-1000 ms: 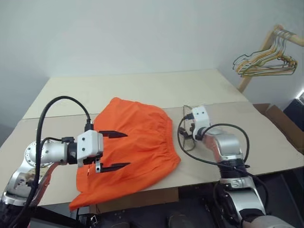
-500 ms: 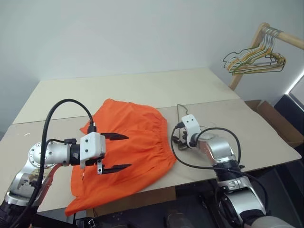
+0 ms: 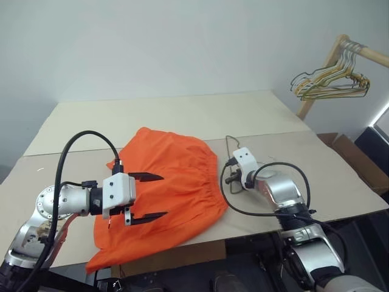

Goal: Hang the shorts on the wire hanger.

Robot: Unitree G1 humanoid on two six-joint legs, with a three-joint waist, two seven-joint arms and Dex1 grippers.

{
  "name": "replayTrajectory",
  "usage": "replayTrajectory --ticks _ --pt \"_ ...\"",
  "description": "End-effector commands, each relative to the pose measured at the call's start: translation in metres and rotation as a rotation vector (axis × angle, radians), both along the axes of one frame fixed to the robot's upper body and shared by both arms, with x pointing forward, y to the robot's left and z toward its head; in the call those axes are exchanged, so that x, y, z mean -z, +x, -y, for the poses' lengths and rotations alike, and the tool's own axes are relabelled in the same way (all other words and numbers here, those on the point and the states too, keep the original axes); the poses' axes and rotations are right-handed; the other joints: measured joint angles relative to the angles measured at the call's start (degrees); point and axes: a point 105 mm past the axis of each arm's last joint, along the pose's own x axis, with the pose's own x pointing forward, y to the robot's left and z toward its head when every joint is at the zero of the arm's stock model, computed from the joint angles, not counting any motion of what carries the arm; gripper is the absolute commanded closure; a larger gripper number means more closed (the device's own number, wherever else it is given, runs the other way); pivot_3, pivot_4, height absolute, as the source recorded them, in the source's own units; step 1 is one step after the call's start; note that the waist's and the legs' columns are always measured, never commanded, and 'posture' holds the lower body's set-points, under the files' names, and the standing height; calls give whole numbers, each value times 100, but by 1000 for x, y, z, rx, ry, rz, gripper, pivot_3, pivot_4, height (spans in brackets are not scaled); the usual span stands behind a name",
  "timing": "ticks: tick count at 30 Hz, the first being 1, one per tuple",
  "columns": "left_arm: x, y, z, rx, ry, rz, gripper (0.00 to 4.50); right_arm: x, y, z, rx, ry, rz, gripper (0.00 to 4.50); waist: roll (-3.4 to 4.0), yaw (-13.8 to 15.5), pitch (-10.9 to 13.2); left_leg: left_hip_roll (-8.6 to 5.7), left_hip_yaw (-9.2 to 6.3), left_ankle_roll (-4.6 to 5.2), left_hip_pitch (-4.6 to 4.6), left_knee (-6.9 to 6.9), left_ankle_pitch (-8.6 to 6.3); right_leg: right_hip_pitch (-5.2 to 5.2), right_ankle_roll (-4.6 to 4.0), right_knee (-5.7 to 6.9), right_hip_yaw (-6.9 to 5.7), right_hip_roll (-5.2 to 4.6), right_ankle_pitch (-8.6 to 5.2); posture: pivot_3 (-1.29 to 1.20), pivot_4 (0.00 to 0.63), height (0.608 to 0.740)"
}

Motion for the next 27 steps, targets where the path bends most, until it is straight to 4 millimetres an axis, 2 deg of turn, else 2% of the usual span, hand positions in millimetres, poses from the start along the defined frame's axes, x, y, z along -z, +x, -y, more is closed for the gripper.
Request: replayTrajectory --ticks 1,5,8,11,13,18,22,25,27 --pt "-10 0 0 4 11 59 0 26 -11 25 71 -41 -115 4486 1 19 -5 0 2 0 1 0 0 2 0 -1 -3 0 0 -68 0 740" --pt "-8 2 -1 2 21 61 0 12 -4 28 110 12 -76 4486 -5 63 -10 -3 5 0 1 0 1 6 -1 -4 -6 -2 0 -73 0 740" --pt "-7 3 0 2 30 62 0 -9 7 31 178 33 9 4486 -1 126 -7 -6 6 0 -1 1 1 5 -1 -4 -6 -4 0 -76 0 740" --pt "-5 3 2 5 35 62 0 -36 16 33 333 135 72 4486 17 138 5 -6 6 -1 -9 1 1 -7 -1 1 -5 -3 0 -78 0 740" --pt "-4 3 2 4 39 61 0 -45 16 33 362 107 96 4486 41 128 20 -5 6 -1 -17 1 1 -19 -1 6 -3 -2 0 -79 0 740" --pt "0 3 2 0 54 62 0 -43 2 33 327 69 80 4486 56 121 30 -5 5 0 -26 0 1 -27 -2 5 -3 -1 -1 -76 0 740" --pt "2 2 0 -5 68 59 0 -28 -24 46 231 38 9 4486 57 170 31 -9 5 0 -27 0 1 -20 0 -3 -9 -7 -2 -69 0 740" --pt "4 2 -1 -6 77 56 0 -23 -36 57 180 -2 -23 3816 61 153 34 -10 14 0 -23 1 1 -17 1 -4 -4 -9 -3 -76 0 740" --pt "5 2 0 -4 78 54 0 -21 -38 64 165 -26 -32 3122 61 136 34 -5 13 0 -18 1 1 -16 2 -3 -5 -2 -4 -81 0 740"
